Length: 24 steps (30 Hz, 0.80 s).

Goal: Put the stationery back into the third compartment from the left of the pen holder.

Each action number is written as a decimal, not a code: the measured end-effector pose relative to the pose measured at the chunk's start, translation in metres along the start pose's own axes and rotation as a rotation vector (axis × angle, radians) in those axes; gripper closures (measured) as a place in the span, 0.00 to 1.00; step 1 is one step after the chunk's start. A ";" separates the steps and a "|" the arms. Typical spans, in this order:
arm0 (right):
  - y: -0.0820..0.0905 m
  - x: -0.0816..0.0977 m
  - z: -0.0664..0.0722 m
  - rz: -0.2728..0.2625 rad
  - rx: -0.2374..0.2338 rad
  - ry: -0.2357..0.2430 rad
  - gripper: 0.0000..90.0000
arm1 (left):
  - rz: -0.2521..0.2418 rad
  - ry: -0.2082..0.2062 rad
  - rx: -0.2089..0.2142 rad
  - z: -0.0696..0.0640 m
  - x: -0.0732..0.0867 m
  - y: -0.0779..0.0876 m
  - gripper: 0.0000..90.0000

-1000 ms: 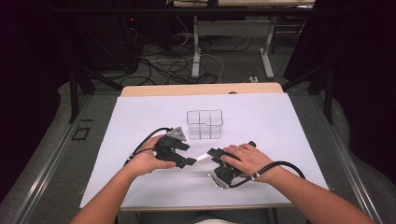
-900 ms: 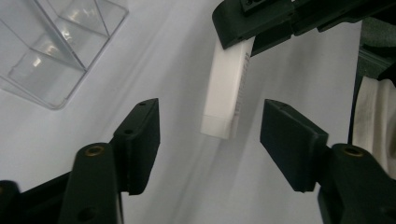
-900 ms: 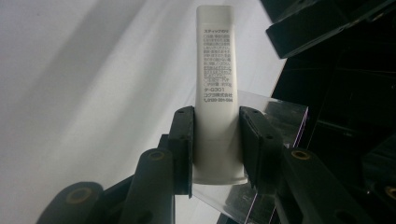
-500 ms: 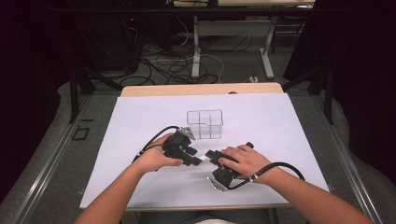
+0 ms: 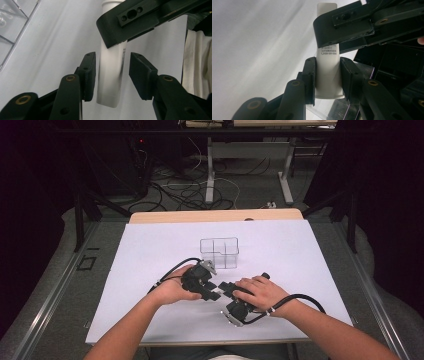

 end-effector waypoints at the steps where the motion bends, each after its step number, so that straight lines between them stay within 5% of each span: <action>1: 0.000 0.000 0.000 0.002 -0.002 0.001 0.75 | -0.011 0.009 0.009 -0.001 0.000 -0.001 0.65; 6: -0.002 -0.003 0.000 -0.034 0.007 -0.003 0.75 | 0.014 -0.004 0.003 0.000 0.001 -0.002 0.71; 7: 0.000 -0.002 0.000 -0.005 0.002 0.001 0.75 | 0.017 -0.010 0.001 0.000 0.001 -0.002 0.72; 24: -0.003 -0.003 -0.001 -0.003 -0.001 0.005 0.74 | 0.028 -0.045 0.000 0.003 0.002 -0.004 0.75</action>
Point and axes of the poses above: each handheld gripper's, and its own axes: y roughly backward along the jaws, x roughly out of its underside, z roughly to its left, the point moved 7 cm from there along -y, roughly forward along the jaws, and after that the axes turned 3 degrees about -y, right-handed, at the moved point
